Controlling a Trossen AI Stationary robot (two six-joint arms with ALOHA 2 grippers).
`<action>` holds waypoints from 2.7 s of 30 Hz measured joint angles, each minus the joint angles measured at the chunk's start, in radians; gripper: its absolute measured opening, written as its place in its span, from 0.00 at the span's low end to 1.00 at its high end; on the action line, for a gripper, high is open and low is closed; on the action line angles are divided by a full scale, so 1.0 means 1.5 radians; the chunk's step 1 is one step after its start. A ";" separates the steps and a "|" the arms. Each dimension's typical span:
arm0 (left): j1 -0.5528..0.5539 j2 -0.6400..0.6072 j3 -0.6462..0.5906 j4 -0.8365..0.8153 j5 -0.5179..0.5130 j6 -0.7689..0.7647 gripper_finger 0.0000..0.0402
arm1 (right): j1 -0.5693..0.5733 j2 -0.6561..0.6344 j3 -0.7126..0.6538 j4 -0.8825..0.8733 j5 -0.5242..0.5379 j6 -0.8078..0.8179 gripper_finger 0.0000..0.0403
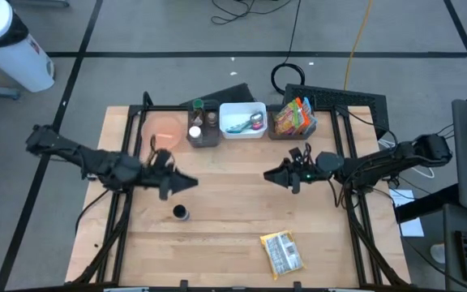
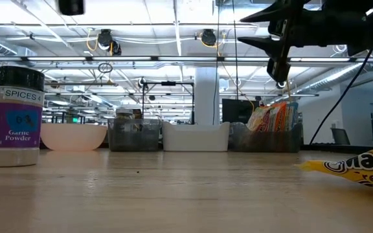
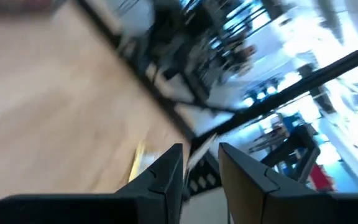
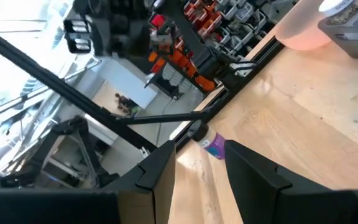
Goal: Pick & Place Food Item
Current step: Put the black seasoning bottle into the left black bin
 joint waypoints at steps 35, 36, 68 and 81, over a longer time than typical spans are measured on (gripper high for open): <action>-0.138 0.040 -0.001 -0.581 0.137 -0.079 0.27 | 0.006 0.000 0.000 -0.008 0.167 -0.050 0.32; -0.127 0.040 -0.001 -0.582 0.152 -0.069 0.28 | 0.006 0.000 0.000 -0.007 0.167 -0.052 0.32; 0.008 0.040 0.000 -0.462 0.283 0.091 0.61 | 0.006 0.017 0.000 -0.042 0.197 -0.085 0.32; 0.007 0.040 0.000 -0.473 0.244 0.104 0.61 | 0.006 0.017 0.000 -0.041 0.196 -0.084 0.32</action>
